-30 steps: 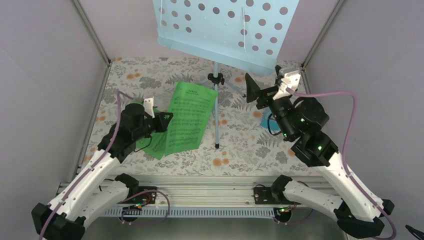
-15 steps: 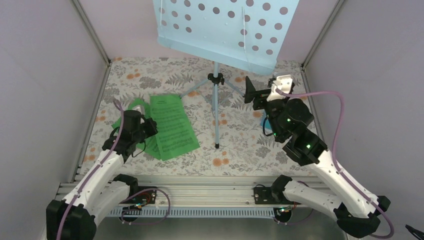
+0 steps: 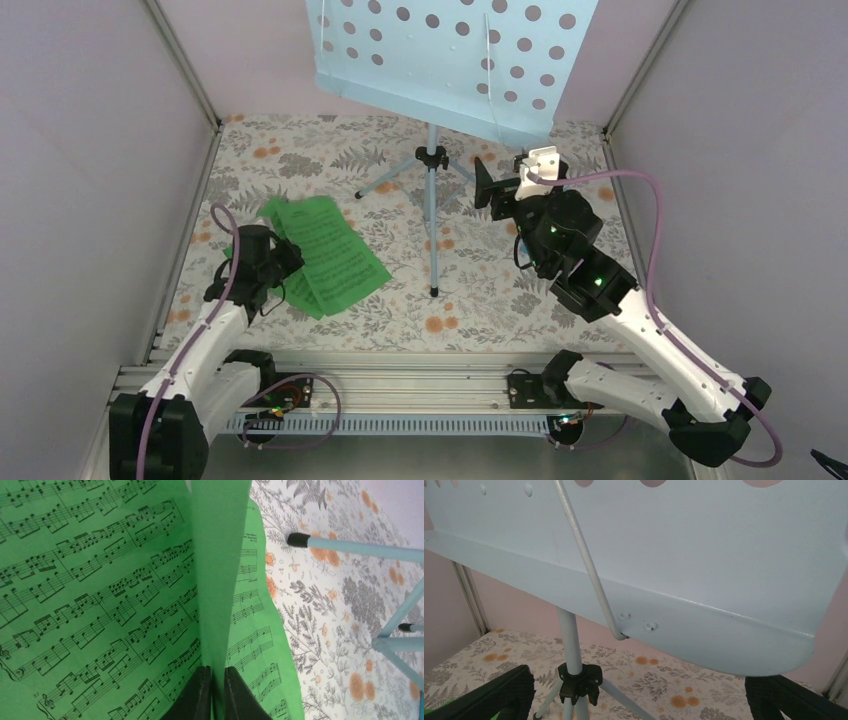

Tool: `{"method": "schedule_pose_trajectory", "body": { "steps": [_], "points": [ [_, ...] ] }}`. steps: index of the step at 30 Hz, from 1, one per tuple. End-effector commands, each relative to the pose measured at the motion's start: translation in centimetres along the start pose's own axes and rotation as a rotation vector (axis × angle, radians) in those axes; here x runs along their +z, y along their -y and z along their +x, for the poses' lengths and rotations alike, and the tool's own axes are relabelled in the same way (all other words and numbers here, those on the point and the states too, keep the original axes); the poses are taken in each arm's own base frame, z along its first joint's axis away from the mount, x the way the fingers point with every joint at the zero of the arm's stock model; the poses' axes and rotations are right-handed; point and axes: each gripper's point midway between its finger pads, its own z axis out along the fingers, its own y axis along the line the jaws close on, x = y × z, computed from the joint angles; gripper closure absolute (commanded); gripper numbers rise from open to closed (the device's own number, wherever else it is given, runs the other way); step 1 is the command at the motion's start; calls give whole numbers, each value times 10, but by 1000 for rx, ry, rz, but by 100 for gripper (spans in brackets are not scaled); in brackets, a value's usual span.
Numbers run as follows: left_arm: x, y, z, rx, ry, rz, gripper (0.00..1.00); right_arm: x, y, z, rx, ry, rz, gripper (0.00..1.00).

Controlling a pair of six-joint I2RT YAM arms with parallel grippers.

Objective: Pack up the instrument practice props

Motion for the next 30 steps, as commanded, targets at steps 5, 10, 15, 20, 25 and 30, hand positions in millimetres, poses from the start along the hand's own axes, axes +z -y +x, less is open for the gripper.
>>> {"method": "schedule_pose_trajectory", "body": {
  "steps": [5, 10, 15, 20, 25, 30],
  "points": [
    [8, -8, 1, -14, 20, -13, 64, 0, -5, 14, 61, -29, -31, 0],
    [1, -13, -9, -25, 65, -55, 9, -3, -8, 14, 94, -27, -58, 0],
    [-23, -11, -39, -29, 191, -109, 0, -11, -13, 5, 141, -1, -115, 0],
    [-59, 30, -89, 57, 349, -32, 0, -29, -36, -2, 205, 5, -300, 0],
    [-70, 120, -109, 347, 325, 164, 0, -35, -50, 45, 254, -54, -379, 0],
    [-86, 193, -105, 635, 337, 222, 0, -27, -55, 112, 312, -211, -371, 2]
  ]
}}
